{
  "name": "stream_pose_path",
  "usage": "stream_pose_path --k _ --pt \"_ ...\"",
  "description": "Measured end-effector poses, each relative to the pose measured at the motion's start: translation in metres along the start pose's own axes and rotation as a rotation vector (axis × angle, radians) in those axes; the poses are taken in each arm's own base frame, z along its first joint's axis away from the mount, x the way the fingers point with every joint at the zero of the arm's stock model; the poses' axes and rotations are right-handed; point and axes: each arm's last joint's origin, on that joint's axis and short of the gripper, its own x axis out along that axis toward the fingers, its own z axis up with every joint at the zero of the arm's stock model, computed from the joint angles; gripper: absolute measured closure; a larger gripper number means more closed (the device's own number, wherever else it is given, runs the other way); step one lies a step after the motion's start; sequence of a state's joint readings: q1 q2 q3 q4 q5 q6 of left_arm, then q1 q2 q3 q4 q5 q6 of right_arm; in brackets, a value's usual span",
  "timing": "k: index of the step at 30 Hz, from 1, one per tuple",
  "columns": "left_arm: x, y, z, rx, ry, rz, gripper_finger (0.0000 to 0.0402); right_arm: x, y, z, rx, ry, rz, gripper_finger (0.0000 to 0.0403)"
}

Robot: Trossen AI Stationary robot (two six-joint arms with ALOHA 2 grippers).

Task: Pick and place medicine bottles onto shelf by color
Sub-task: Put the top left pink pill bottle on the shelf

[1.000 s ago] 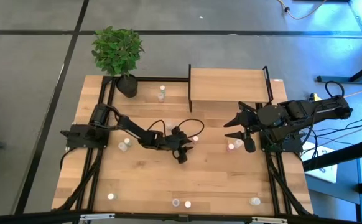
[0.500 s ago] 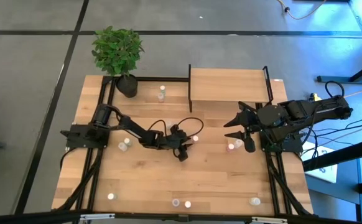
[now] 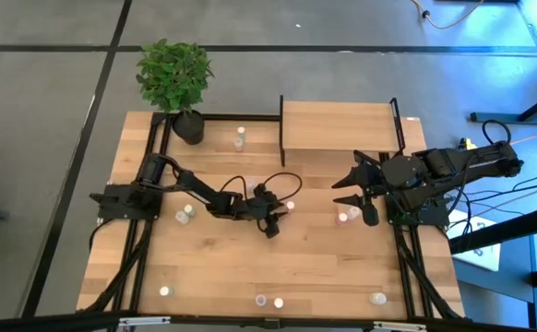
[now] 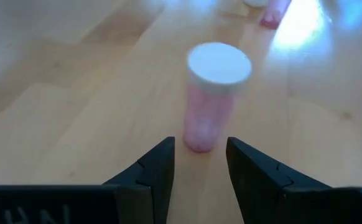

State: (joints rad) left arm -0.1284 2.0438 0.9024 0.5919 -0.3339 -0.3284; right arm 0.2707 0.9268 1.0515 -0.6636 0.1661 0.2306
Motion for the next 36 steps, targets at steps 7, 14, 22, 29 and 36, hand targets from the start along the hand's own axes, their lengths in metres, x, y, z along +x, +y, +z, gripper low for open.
stream_pose_path --k 7,14,22,29,36 --pt "-0.0003 -0.0009 -0.0003 0.027 0.001 -0.004 0.0263 0.0000 0.0000 0.0000 0.000 0.000 0.000 0.0221" --pt "0.0008 0.0024 0.0008 0.024 0.000 0.003 0.0263 0.0000 0.0000 0.0000 0.000 0.000 0.000 0.0221" --pt "0.0013 0.0026 0.0044 0.032 -0.030 -0.011 0.0263 0.0000 0.0000 0.0001 0.000 -0.001 0.000 0.0221" --pt "0.0020 0.0047 0.0069 0.025 -0.046 -0.009 0.0263 0.0000 0.0000 0.0001 0.001 -0.001 0.000 0.0221" --pt "0.0020 0.0039 0.0065 0.032 -0.039 -0.033 0.0263 -0.0001 -0.0020 0.0006 -0.001 -0.017 -0.070 0.0221"
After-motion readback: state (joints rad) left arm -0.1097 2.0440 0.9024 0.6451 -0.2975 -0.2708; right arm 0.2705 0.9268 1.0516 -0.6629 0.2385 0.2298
